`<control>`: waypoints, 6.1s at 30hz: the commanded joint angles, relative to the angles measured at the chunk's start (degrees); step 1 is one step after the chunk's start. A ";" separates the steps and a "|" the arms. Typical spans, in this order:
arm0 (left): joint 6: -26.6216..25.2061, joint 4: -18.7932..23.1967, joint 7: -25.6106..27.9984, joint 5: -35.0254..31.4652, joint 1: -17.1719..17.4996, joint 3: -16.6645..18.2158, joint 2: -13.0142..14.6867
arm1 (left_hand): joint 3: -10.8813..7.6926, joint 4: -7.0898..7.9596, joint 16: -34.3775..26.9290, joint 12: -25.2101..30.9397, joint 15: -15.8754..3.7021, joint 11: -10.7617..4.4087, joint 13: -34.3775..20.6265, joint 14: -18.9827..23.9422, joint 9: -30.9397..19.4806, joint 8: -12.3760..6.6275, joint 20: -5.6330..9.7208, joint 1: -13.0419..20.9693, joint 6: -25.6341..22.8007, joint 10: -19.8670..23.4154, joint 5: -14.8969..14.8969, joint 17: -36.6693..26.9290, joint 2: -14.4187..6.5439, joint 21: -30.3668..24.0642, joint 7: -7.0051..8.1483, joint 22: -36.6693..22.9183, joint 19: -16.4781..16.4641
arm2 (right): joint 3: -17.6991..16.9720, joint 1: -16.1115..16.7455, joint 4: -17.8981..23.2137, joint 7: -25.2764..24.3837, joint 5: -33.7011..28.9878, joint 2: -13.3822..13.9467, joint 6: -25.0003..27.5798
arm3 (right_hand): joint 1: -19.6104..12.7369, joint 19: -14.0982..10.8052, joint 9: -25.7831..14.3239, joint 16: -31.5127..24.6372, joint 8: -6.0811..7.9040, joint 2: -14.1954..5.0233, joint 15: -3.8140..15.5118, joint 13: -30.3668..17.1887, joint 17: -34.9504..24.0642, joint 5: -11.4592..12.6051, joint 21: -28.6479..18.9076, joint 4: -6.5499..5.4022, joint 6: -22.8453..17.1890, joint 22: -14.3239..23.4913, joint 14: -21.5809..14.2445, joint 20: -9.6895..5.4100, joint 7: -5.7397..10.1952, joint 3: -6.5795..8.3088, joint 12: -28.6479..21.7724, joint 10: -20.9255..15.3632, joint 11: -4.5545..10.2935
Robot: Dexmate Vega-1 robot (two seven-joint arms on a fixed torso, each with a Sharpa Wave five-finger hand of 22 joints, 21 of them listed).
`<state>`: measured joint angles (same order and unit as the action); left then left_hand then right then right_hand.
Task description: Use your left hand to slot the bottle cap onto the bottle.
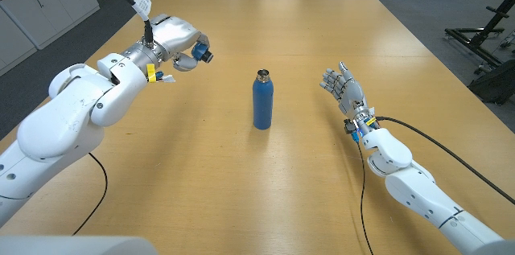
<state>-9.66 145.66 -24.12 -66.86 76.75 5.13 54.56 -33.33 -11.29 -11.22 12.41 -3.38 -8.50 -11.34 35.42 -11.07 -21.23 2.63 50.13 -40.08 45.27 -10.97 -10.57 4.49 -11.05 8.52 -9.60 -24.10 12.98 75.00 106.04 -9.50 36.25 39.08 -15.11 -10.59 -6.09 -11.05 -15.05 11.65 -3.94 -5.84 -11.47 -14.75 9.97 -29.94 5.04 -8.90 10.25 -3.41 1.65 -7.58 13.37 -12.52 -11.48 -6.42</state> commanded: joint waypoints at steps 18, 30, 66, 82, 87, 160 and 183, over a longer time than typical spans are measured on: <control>11.59 -2.72 18.04 -16.91 -4.07 -3.68 7.90 | -0.80 1.52 0.16 -0.53 -9.90 -3.98 -0.05 0.75 -0.27 0.26 4.65 1.97 -3.71 3.65 0.19 -0.10 -2.49 -0.10 3.27 -0.19 -0.89 | 0.37 0.72 0.30 -1.28 -0.85 -0.74 -0.49 | -0.12 -0.46 -0.22 0.04 -0.08 -0.45 -0.13 -0.10 -0.18 0.35 0.36 0.10 -0.58 0.24 -0.44 -0.13 -0.22 -0.07 -0.28 -0.23 -0.05; 14.94 -3.09 22.79 -22.15 -8.69 -4.92 11.81 | -0.84 1.68 0.17 -0.52 -9.88 -3.99 -0.09 1.00 -0.28 0.22 5.08 1.70 -3.93 3.95 0.28 -0.11 -2.63 -0.13 3.28 -0.19 -1.17 | -0.23 2.12 0.83 -2.34 -1.33 -0.79 -0.97 | -0.16 -0.53 -0.22 0.09 -0.08 -0.47 -0.19 -0.10 -0.17 0.35 0.49 0.14 -0.59 0.24 -0.36 -0.10 -0.20 -0.09 -0.25 -0.19 -0.09; 31.09 -6.41 26.46 -32.44 -38.40 -28.66 11.30 | -0.77 1.75 0.49 -0.86 -9.82 -4.04 -0.07 0.94 -0.68 0.18 5.24 0.87 -3.50 3.57 0.61 -0.06 -2.38 0.06 3.43 -0.22 -1.01 | -1.60 6.50 2.74 -3.78 -2.84 -1.28 -2.65 | -0.23 -0.72 -0.22 0.11 -0.06 -0.53 -0.09 -0.10 -0.18 0.36 0.98 0.25 -0.72 0.26 -0.47 -0.11 -0.22 -0.19 -0.26 -0.28 -0.11; 37.91 -10.22 17.81 -25.83 -46.79 -34.71 5.34 | -0.28 1.54 0.83 -1.43 -9.44 -4.23 -0.01 -0.33 -1.04 0.40 3.03 -0.10 -1.81 1.82 0.92 -0.01 -0.60 0.07 3.53 -0.21 -1.47 | -1.44 6.20 2.22 -4.14 -3.25 -1.97 -2.88 | -0.24 -0.82 -0.22 0.16 -0.07 -0.57 -0.09 -0.09 -0.18 0.35 1.24 0.28 -0.73 0.27 -0.42 -0.12 -0.19 -0.25 -0.26 -0.30 0.04; 38.40 -11.02 18.01 -25.26 -47.45 -35.67 4.76 | -0.22 1.61 0.79 -1.45 -9.46 -4.22 -0.01 -0.40 -1.05 0.45 3.15 -0.28 -1.59 1.68 0.95 -0.03 -0.47 0.14 3.55 -0.21 -1.29 | -1.29 6.21 1.56 -4.14 -3.08 -2.53 -3.37 | -0.24 -0.84 -0.22 0.14 -0.07 -0.59 0.02 -0.09 -0.19 0.35 1.32 0.29 -0.74 0.27 -0.50 -0.10 -0.19 -0.27 -0.26 -0.31 0.02; 29.41 -14.47 32.64 -25.12 -41.20 -34.93 9.48 | -0.84 1.62 0.25 -1.17 -9.72 -4.23 -0.08 0.06 -1.29 -0.12 4.60 0.08 -1.69 1.79 0.78 -0.22 -1.33 0.04 3.54 -0.19 -1.42 | -1.47 7.86 0.68 -4.66 -3.82 -3.86 -5.81 | -0.32 -1.18 -0.23 0.23 -0.08 -0.76 0.02 -0.09 -0.21 0.36 2.23 0.40 -0.80 0.31 -0.52 -0.10 -0.22 -0.45 -0.21 -0.32 0.12; 27.50 -15.20 36.57 -25.74 -38.25 -33.88 10.57 | -1.09 1.69 0.12 -0.95 -9.79 -4.10 -0.13 0.45 -1.37 -0.59 4.64 0.11 -2.30 2.42 0.73 -0.25 -1.82 0.03 3.46 -0.19 -1.62 | -1.48 6.92 0.54 -4.53 -4.00 -3.57 -5.00 | -0.33 -1.30 -0.23 0.26 -0.07 -0.80 0.00 -0.09 -0.22 0.36 2.45 0.41 -0.85 0.32 -0.52 -0.13 -0.21 -0.50 -0.22 -0.38 0.02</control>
<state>18.59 130.90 10.33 -91.17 37.58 -28.78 64.82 -32.87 -10.83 -10.83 11.08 -3.38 -10.88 -11.34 35.41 -12.11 -21.22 2.67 50.19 -40.26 45.61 -9.96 -10.53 4.41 -10.76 11.37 -9.62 -25.14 11.41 82.65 106.76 -14.32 32.38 35.41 -20.57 -10.82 -7.01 -11.05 -14.81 11.65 -4.16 -5.62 -11.47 -14.75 9.97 -27.50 5.51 -9.21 10.25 -3.62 1.33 -7.68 12.90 -12.52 -11.47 -6.43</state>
